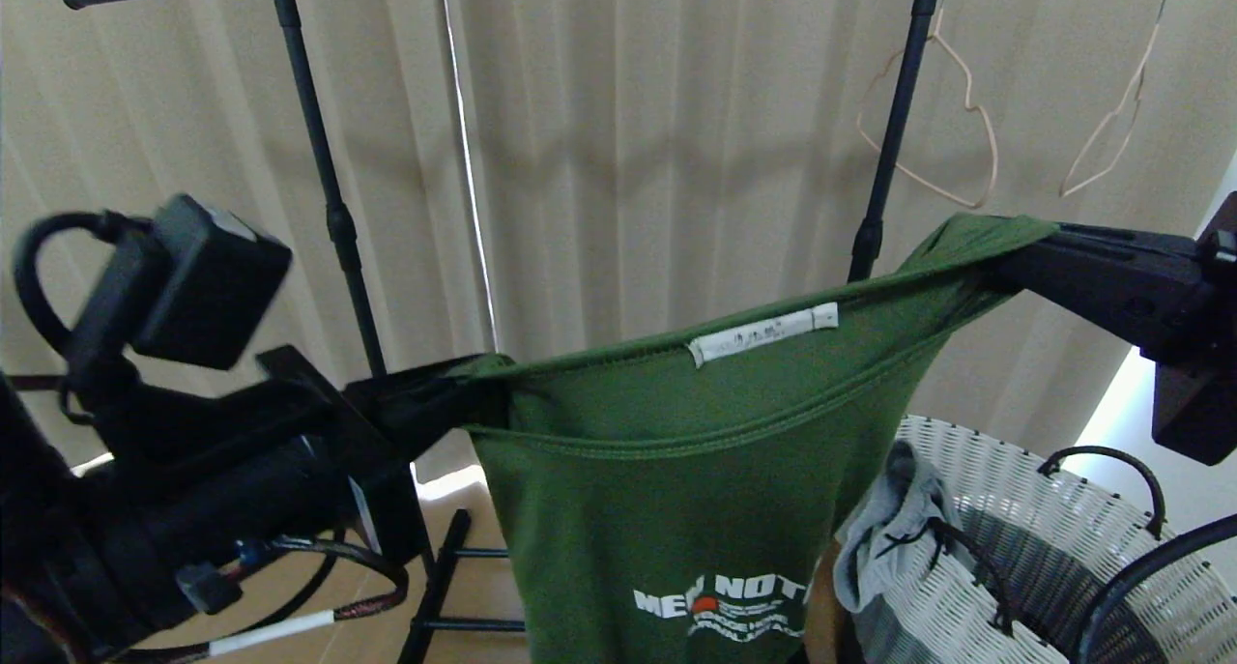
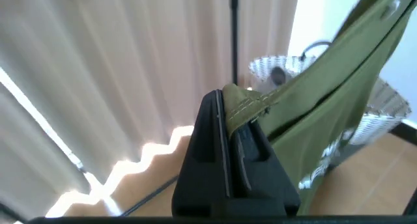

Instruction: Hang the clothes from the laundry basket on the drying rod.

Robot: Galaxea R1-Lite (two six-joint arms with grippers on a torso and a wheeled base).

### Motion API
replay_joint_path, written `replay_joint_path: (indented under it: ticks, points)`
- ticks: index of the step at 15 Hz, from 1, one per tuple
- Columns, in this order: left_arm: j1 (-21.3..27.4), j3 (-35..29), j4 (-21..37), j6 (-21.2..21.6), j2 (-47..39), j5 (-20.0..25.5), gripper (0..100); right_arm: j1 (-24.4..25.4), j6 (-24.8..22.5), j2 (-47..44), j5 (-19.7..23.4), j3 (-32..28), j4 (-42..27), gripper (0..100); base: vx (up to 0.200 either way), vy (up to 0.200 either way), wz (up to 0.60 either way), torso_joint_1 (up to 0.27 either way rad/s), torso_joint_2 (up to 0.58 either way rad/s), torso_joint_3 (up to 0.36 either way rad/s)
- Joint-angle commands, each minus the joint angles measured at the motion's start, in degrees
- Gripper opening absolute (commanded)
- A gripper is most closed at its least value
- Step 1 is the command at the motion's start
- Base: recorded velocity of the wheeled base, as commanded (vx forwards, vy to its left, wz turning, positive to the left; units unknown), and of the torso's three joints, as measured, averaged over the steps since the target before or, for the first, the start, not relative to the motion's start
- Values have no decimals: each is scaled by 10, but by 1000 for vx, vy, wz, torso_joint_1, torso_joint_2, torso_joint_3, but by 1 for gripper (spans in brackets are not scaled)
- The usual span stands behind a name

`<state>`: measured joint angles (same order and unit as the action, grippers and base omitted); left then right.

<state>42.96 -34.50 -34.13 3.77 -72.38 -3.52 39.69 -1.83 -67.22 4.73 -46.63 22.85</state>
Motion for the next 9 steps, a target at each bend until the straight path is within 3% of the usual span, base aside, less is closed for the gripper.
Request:
replay_joint_path:
  ticks: [1, 2, 3, 7, 8, 9]
  points:
    - [-11, -71, 77, 0, 54, -32, 0, -18, 0, 0, 0, 3, 5, 0, 0, 0, 0, 0, 0, 0]
    - [-12, -79, 98, 0, 54, -53, 0, -25, 0, 0, 0, 3, 5, 0, 0, 0, 0, 0, 0, 0]
    - [-15, -95, 141, -2, 48, -122, 0, -40, 0, 0, 0, 5, 5, 0, 0, 0, 0, 0, 0, 0]
    - [-60, -134, 168, -16, 3, -187, 0, -76, 0, -5, -1, 13, 5, 0, 0, 0, 0, 0, 0, 0]
    - [-97, -167, 208, -17, -21, -208, 0, -90, -1, -11, -1, 7, 5, 0, 0, 0, 0, 0, 0, 0]
    - [-98, -196, 224, -17, -23, -208, 0, -100, -1, -12, -1, 6, 4, 0, 0, 0, 0, 0, 0, 0]
